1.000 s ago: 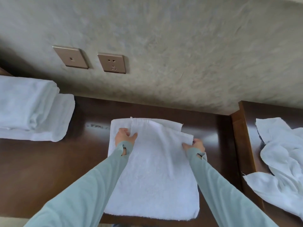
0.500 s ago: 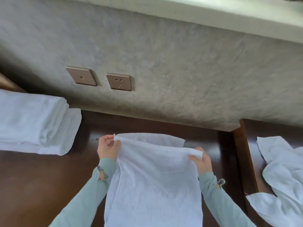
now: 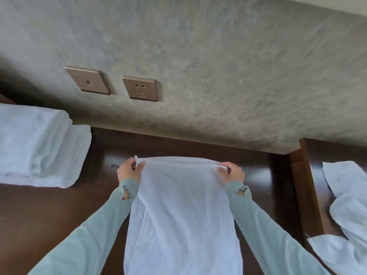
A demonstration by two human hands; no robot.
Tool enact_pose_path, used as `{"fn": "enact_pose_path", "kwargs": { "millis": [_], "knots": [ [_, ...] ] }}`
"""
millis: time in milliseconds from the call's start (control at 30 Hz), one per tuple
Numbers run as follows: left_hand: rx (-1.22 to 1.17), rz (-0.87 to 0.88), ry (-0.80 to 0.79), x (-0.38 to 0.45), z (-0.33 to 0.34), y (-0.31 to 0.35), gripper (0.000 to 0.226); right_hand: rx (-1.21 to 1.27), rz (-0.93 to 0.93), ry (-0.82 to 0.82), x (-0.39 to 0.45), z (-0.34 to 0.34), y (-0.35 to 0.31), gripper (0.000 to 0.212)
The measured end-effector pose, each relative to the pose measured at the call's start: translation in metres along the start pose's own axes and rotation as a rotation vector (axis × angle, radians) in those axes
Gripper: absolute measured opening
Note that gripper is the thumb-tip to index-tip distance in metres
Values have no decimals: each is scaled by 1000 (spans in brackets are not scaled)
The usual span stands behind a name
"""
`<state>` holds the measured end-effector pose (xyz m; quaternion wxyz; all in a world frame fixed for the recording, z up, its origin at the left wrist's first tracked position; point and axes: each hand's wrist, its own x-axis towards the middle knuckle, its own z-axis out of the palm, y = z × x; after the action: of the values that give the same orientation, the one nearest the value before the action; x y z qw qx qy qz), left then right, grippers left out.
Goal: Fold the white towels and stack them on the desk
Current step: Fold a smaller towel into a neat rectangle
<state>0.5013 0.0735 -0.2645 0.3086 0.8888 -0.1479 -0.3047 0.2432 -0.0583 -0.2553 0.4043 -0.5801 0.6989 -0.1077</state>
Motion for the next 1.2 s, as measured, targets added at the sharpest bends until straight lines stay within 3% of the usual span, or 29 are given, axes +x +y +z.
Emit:
{"fn": "enact_pose_path", "kwargs": {
  "millis": [167, 367, 500, 633, 733, 900, 1133, 1200],
  "knots": [
    [124, 131, -69, 3, 0, -5, 12, -135, -122, 23, 10, 3, 12, 6],
    [99, 67, -131, -2, -4, 8, 11, -244, -53, -11, 12, 5, 15, 17],
    [0, 24, -98, -19, -22, 22, 9, -200, -125, -22, -13, -12, 4, 7],
    [111, 121, -155, -52, -66, 48, 10, -109, 50, 7, -55, -69, -29, 9],
    [89, 197, -185, -85, -109, 77, 9, -154, -21, -16, -88, -123, -49, 11],
    [-43, 355, -137, -122, -155, 124, 11, -5, -253, 80, -133, -182, -78, 32],
    [-98, 612, -25, -156, -198, 159, 28, -13, -451, 176, -163, -245, -125, 30],
    [-227, 662, -7, -160, -210, 164, 29, 53, -504, 200, -167, -260, -132, 25]
  ]
}}
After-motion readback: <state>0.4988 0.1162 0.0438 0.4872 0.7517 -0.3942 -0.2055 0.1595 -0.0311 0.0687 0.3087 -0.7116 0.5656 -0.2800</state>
